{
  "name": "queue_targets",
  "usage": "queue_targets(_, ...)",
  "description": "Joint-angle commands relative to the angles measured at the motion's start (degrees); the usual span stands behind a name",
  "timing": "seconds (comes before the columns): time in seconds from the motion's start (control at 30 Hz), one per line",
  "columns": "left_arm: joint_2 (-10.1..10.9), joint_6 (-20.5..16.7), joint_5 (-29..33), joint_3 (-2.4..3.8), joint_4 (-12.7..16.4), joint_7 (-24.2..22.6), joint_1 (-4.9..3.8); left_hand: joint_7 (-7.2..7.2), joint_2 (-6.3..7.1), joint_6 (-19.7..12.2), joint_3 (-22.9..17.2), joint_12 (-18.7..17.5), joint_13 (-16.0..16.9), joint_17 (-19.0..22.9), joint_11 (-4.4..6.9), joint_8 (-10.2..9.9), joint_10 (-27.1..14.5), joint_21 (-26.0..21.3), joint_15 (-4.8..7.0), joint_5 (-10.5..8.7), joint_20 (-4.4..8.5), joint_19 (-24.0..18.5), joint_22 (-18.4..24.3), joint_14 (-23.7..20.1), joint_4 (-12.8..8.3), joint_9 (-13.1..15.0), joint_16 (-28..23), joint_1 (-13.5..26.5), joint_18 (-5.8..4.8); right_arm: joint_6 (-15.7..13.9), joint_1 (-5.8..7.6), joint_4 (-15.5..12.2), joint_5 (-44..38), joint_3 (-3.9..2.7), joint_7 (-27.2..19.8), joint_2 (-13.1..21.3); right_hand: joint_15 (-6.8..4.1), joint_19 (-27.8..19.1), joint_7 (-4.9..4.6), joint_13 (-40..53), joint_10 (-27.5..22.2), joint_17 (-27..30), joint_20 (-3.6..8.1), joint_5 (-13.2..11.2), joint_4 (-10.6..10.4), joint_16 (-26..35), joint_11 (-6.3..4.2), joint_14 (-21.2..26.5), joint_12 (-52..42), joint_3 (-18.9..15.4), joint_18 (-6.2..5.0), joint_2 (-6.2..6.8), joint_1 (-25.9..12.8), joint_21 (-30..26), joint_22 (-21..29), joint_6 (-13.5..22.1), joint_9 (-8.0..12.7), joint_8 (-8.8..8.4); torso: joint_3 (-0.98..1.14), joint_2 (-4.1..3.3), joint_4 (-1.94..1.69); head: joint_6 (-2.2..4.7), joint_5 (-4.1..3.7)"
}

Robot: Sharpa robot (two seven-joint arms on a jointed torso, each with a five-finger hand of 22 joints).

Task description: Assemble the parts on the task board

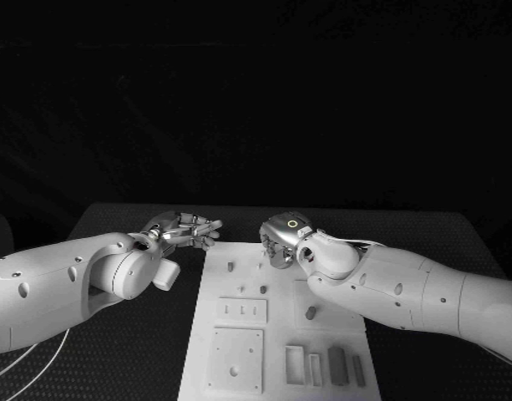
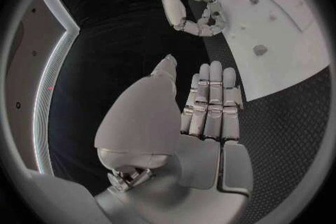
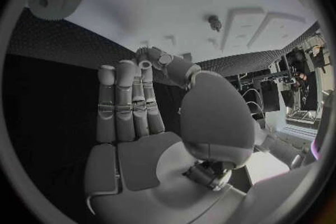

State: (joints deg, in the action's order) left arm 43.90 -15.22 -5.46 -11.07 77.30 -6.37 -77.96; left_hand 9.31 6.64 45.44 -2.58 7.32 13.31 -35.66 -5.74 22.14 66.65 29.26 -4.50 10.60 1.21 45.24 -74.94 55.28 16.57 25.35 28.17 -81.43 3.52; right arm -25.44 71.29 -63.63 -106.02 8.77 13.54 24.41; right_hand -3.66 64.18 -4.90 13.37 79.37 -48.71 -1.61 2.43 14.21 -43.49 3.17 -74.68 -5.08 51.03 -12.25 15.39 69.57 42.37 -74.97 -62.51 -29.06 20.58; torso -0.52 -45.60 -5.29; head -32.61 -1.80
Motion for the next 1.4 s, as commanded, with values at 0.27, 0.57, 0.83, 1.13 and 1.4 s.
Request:
queue_targets(0.27,0.39,0.08,-0.22,0.07,1.9,-0.58,-0.71,-0.13,0.01,0.08,0.45,-0.23,0.09,-0.09,0.16,-0.37,0.13,0.22,0.05,-0.35,0.09,-0.51,-0.45,0.31,0.03,0.13,-0.39,-0.81,0.72,-1.2,0.03,2.2,-1.63,0.01,0.5,-1.83,-0.84,-0.11,0.09,0.6,2.07,-0.04,0.33,0.37,-1.23,-0.38,-1.53,-0.55,-0.13,1.44,-2.75,0.21,0.48,-0.11,-1.21,-0.53,-0.14,0.22,-0.26,-0.83,-0.82,0.34,-0.44)
queue_targets(0.57,0.78,-0.16,-0.36,0.07,2.88,-0.58,-1.33,-0.12,0.03,0.1,0.51,-0.24,0.11,-0.1,0.15,-0.4,0.15,0.23,0.05,-0.36,0.08,-0.52,-0.44,0.31,0.03,0.17,-0.41,-0.85,0.72,-1.28,0.03,2.05,-1.67,0.0,0.47,-1.99,-0.85,-0.13,0.1,0.6,2.11,-0.06,0.35,0.37,-1.27,-0.4,-1.54,-0.54,-0.11,1.53,-2.75,0.29,0.51,-0.05,-1.2,-0.54,-0.19,0.23,-0.32,-1.65,-1.26,0.59,-0.51)
queue_targets(0.83,0.86,-0.21,-0.4,0.07,3.09,-0.6,-1.47,-0.12,0.04,0.12,0.56,-0.26,0.13,-0.12,0.14,-0.42,0.16,0.23,0.04,-0.35,0.08,-0.52,-0.43,0.32,0.03,0.21,-0.43,-0.9,0.72,-1.07,0.03,2.27,-1.89,0.0,0.6,-2.13,-0.86,-0.13,0.1,0.6,2.13,-0.07,0.36,0.37,-1.32,-0.43,-1.54,-0.54,-0.08,1.59,-2.75,0.34,0.52,0.01,-1.19,-0.54,-0.22,0.23,-0.24,-1.76,-1.26,0.55,-0.48)
queue_targets(1.13,0.88,-0.22,-0.4,0.07,3.2,-0.6,-1.49,-0.11,0.04,0.13,0.59,-0.28,0.15,-0.13,0.13,-0.45,0.17,0.24,0.04,-0.35,0.08,-0.51,-0.42,0.33,0.04,0.25,-0.44,-0.93,0.72,-0.91,0.03,2.6,-2.11,0.0,0.68,-2.22,-0.86,-0.14,0.11,0.6,2.15,-0.09,0.37,0.37,-1.34,-0.45,-1.55,-0.54,-0.07,1.64,-2.75,0.37,0.54,0.06,-1.19,-0.55,-0.25,0.24,-0.23,-1.79,-1.24,0.5,-0.43)
queue_targets(1.4,0.81,-0.26,-0.4,0.07,3.15,-0.57,-1.49,-0.11,0.03,0.14,0.62,-0.3,0.17,-0.14,0.13,-0.47,0.17,0.24,0.04,-0.35,0.08,-0.51,-0.42,0.33,0.04,0.28,-0.45,-0.96,0.72,-0.36,0.04,3.02,-1.54,0.0,0.12,-2.51,-0.86,-0.16,0.12,0.6,2.17,-0.1,0.38,0.37,-1.37,-0.47,-1.55,-0.54,-0.04,1.69,-2.75,0.43,0.54,0.1,-1.18,-0.55,-0.28,0.24,-0.23,-1.87,-1.24,0.62,-0.39)
